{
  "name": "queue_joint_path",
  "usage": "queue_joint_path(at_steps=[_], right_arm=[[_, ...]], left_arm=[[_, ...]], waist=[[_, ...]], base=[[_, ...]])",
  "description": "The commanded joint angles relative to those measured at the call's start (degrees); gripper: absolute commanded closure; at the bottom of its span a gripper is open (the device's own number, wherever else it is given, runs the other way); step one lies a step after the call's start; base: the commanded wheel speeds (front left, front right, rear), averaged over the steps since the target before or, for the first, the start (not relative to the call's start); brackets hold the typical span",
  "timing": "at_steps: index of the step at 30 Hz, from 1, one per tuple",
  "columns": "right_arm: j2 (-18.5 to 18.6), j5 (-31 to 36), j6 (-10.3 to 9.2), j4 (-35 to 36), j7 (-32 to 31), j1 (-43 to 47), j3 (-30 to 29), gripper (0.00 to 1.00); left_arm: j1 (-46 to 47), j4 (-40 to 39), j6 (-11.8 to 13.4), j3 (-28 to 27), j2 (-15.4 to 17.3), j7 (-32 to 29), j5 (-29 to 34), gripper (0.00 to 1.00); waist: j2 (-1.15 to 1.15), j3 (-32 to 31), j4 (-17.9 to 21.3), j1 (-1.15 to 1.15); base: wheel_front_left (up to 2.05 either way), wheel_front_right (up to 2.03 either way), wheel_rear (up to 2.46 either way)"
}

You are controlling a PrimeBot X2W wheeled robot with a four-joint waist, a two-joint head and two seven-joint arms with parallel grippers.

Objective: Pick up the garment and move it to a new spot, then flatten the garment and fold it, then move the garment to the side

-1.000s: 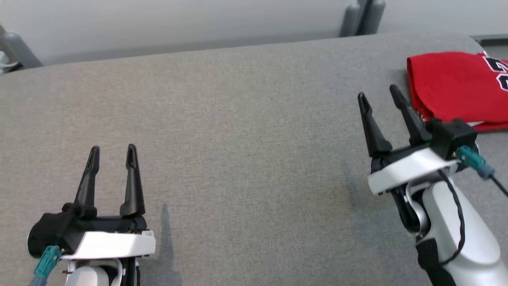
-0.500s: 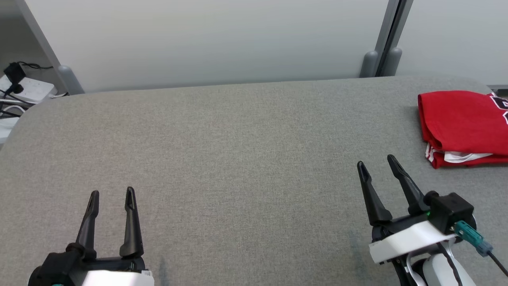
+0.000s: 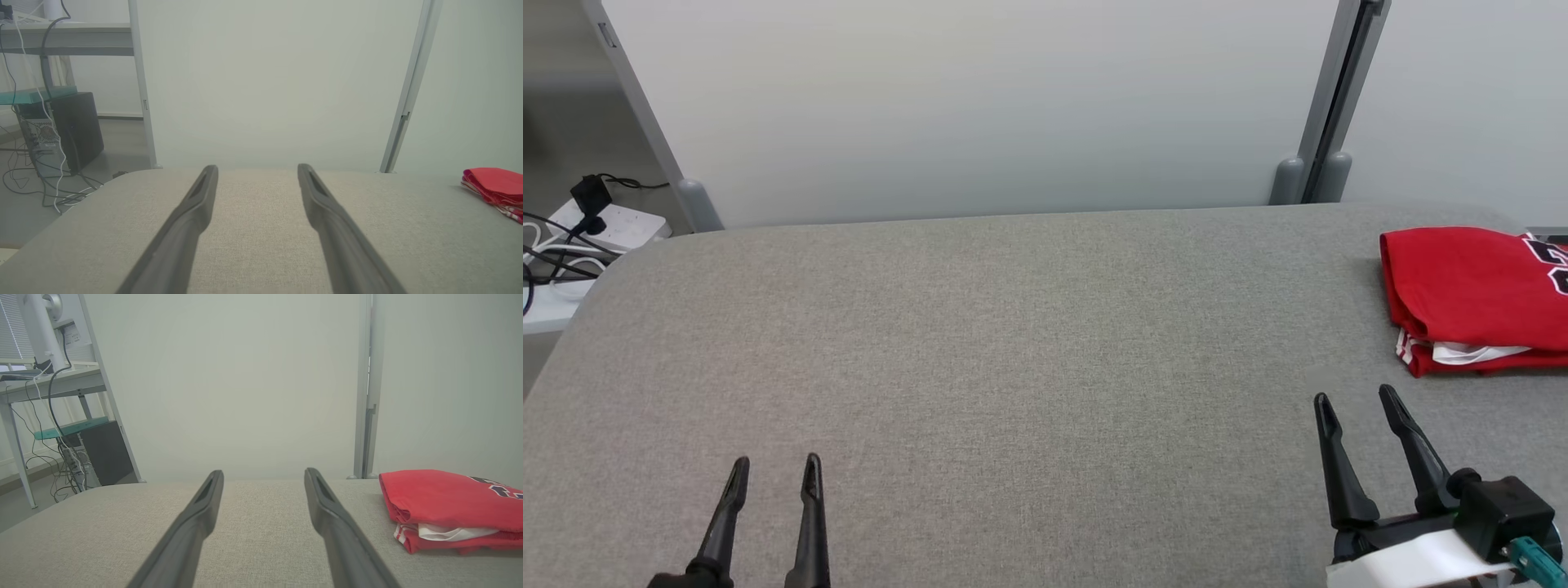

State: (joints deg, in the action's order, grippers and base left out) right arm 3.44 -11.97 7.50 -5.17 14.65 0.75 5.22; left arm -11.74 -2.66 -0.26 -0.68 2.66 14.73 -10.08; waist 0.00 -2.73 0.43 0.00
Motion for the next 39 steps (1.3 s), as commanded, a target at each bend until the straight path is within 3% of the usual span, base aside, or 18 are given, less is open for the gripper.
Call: queue_joint_path(at_steps=[1, 34, 35, 39], right_arm=[[0.0, 0.5, -0.01, 1.8, 0.3, -0.8, 1.0, 0.00], [-0.5, -1.1, -0.01, 0.3, 0.3, 1.4, 2.3, 0.00], [-0.9, -0.7, 0.00, -1.1, 0.0, 2.5, 0.9, 1.00], [-1.3, -1.2, 0.00, -3.3, -0.1, 3.6, 1.0, 1.00]], left_arm=[[1.2, -1.0, -0.4, -1.5, 0.2, 0.3, -0.1, 0.00], [0.0, 2.3, -0.2, -2.9, 0.2, 0.3, 0.5, 0.00], [-2.0, 3.8, -0.1, -1.0, 0.0, 0.0, 0.1, 1.00], [-2.1, 6.5, -0.2, -0.9, -0.4, -0.3, -0.5, 1.00]], waist=[[0.00, -0.2, 0.2, 0.00], [0.00, -1.8, 1.7, 0.00], [0.00, -1.8, 1.7, 0.00], [0.00, -1.8, 1.7, 0.00]], base=[[0.00, 0.00, 0.00], [0.00, 0.00, 0.00], [0.00, 0.00, 0.00], [0.00, 0.00, 0.00]])
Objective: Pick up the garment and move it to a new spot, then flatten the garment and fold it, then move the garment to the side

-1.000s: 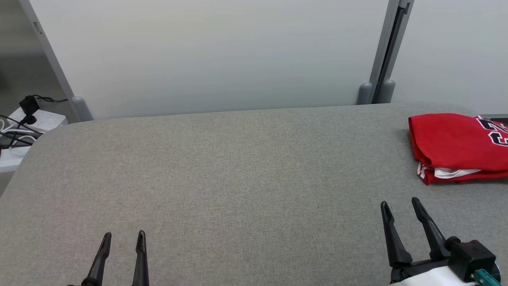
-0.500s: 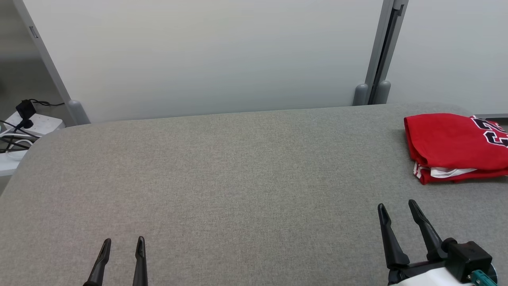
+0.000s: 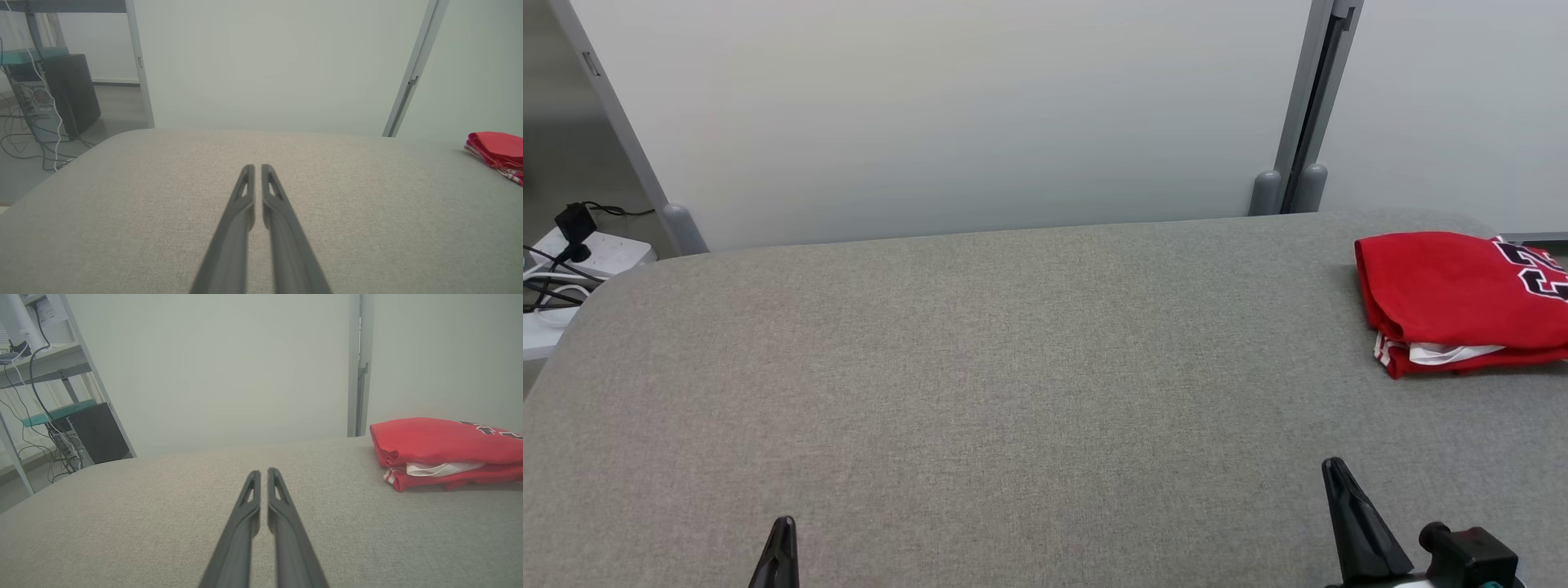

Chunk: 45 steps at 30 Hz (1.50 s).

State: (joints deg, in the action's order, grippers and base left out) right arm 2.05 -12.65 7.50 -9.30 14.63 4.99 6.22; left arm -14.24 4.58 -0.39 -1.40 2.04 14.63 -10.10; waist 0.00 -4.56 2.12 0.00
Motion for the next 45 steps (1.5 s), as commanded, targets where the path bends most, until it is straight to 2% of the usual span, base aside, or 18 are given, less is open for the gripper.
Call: queue_joint_path(at_steps=[1, 6, 11, 45], right_arm=[[0.1, -1.2, 0.00, 0.9, -0.2, -0.7, -0.1, 1.00], [0.4, -4.7, 0.00, 0.7, -0.8, -1.1, -0.4, 1.00], [0.6, -8.1, 0.00, 0.4, -1.5, -1.6, -0.6, 1.00], [1.5, -29.9, 0.00, -1.0, -6.3, -4.3, -3.0, 1.00]], left_arm=[[0.7, -0.6, -0.1, -0.3, 0.2, -0.4, -1.1, 1.00], [1.5, -0.2, -0.4, -0.6, 0.2, -1.3, -4.5, 1.00], [2.2, 0.2, -0.7, -0.7, 0.3, -2.1, -7.8, 1.00], [7.5, 2.8, -2.5, -1.9, 0.4, -7.6, -29.5, 1.00]], waist=[[0.00, 0.0, 0.0, 0.00], [0.00, 0.1, -0.1, 0.13], [0.00, 0.4, -0.2, 0.01], [0.00, 1.7, -0.8, 0.00]], base=[[0.00, 0.00, 0.00], [0.00, 0.00, 0.00], [0.00, 0.00, 0.00], [0.00, 0.00, 0.00]])
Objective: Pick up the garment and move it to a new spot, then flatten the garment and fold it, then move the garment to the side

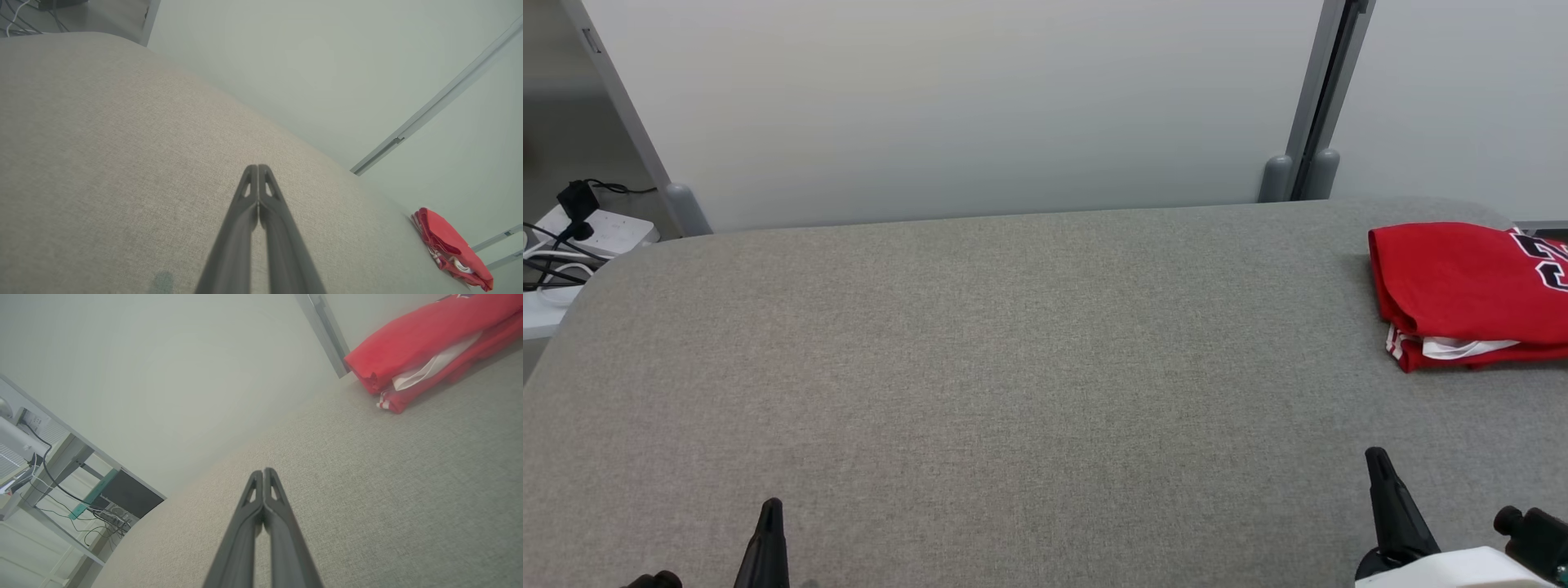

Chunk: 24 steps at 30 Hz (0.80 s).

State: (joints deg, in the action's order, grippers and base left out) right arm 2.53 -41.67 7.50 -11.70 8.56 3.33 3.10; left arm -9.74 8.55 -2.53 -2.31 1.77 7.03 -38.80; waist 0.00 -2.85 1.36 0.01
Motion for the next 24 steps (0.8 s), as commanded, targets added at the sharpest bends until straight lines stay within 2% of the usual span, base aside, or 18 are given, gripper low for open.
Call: queue_joint_path(at_steps=[1, 24], right_arm=[[1.0, -1.5, 0.00, 1.3, -0.4, -2.7, 0.0, 1.00], [1.4, -17.0, -0.01, 0.2, -4.2, -4.7, -2.1, 1.00]], left_arm=[[3.1, -1.1, -0.5, -1.0, 0.7, -0.2, -1.4, 1.00], [7.0, 0.9, -1.8, -2.0, 0.8, -4.2, -17.1, 1.00]], waist=[[0.00, 0.0, 0.0, -0.01], [0.00, 0.9, -0.4, -0.01]], base=[[0.00, 0.00, 0.00], [0.00, 0.00, 0.00]])
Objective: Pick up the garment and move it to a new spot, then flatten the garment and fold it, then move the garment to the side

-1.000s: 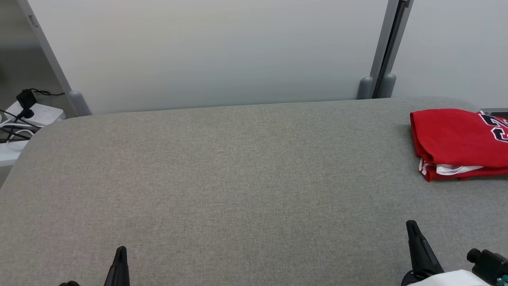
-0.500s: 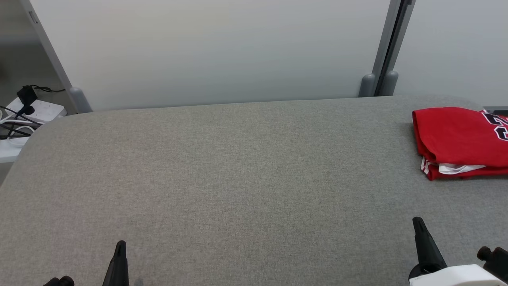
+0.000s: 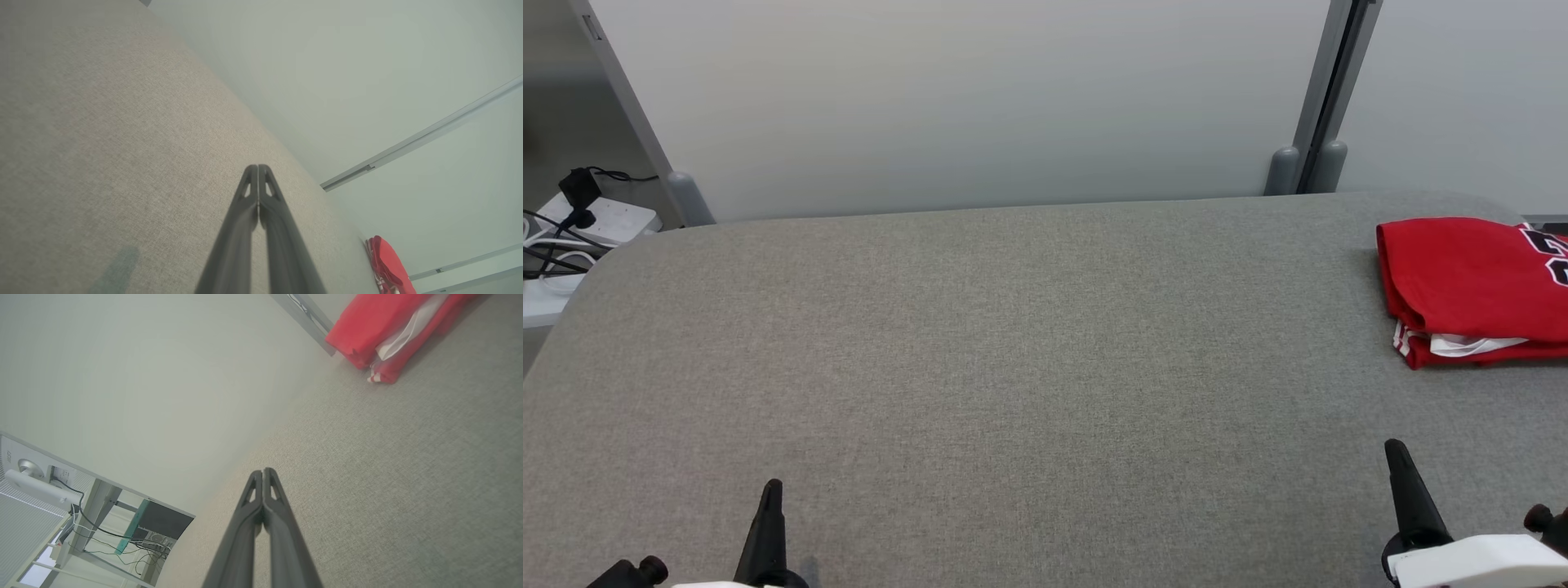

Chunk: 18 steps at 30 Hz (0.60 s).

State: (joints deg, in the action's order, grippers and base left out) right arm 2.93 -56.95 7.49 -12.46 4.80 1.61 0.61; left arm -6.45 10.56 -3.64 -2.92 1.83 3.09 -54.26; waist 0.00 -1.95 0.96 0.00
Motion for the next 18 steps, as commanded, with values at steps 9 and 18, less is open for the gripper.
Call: queue_joint_path(at_steps=[9, 18], right_arm=[[1.0, -7.4, 0.00, 0.6, -2.0, -3.8, -0.5, 1.00], [1.1, -12.5, 0.00, 0.3, -3.3, -4.4, -1.3, 1.00]], left_arm=[[5.2, -0.3, -1.2, -1.7, 0.8, -1.8, -7.6, 1.00], [6.5, 0.3, -1.7, -2.1, 0.9, -3.1, -12.8, 1.00]], waist=[[0.00, 0.4, -0.2, 0.00], [0.00, 0.7, -0.3, 0.00]], base=[[0.00, 0.00, 0.00], [0.00, 0.00, 0.00]])
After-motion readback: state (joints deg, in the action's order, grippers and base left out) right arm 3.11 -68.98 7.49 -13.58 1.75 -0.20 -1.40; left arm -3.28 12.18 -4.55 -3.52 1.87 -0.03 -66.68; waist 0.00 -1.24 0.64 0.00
